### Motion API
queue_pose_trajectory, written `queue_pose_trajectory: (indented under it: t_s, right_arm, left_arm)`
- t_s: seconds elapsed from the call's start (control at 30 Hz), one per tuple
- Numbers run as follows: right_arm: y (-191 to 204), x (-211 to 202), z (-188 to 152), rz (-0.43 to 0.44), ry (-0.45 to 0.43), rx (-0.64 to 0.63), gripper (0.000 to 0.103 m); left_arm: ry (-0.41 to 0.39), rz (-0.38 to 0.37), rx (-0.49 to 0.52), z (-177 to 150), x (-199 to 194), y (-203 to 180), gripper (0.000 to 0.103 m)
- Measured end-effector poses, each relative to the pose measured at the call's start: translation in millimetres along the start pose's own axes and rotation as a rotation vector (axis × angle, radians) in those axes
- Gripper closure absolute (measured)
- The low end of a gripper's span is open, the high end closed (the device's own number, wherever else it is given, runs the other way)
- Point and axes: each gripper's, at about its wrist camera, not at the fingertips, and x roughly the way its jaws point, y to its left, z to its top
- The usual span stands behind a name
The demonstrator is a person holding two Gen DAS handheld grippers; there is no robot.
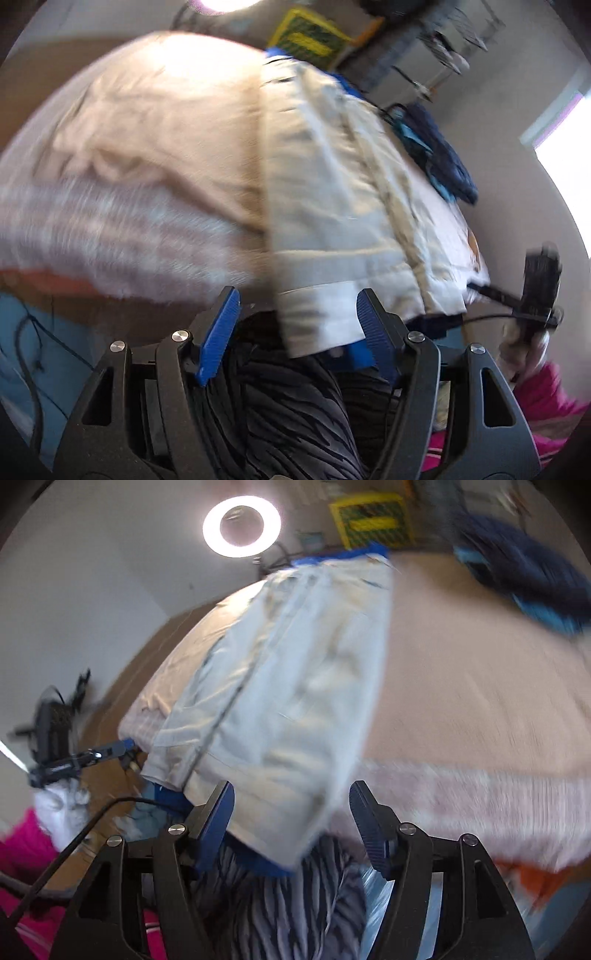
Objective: Fold large clothes
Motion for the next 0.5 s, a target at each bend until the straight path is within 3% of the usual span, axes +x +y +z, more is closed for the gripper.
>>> queue_pose_trajectory:
  t_s: [0.17, 0.37, 0.5]
  right_arm:
    - [-39.0, 2.5, -12.8, 0.116, 0.014, 0.186, 0.038]
    - [-41.9, 31.4, -9.2, 0.210, 0.073, 0.237, 0.038]
    - [-26.8, 43.4, -8.6, 0.238, 0.120, 0.211, 0.040]
  left_arm:
    - [0.061, -0.132, -0.183, -3.3, 28.8, 27.2, 0.035]
    - [0.105, -0.285, -0.280, -5.6, 58.1, 26.2, 0.036]
    - [0.153, -0.263, -0.204, -7.9, 62.0, 7.0, 0.056]
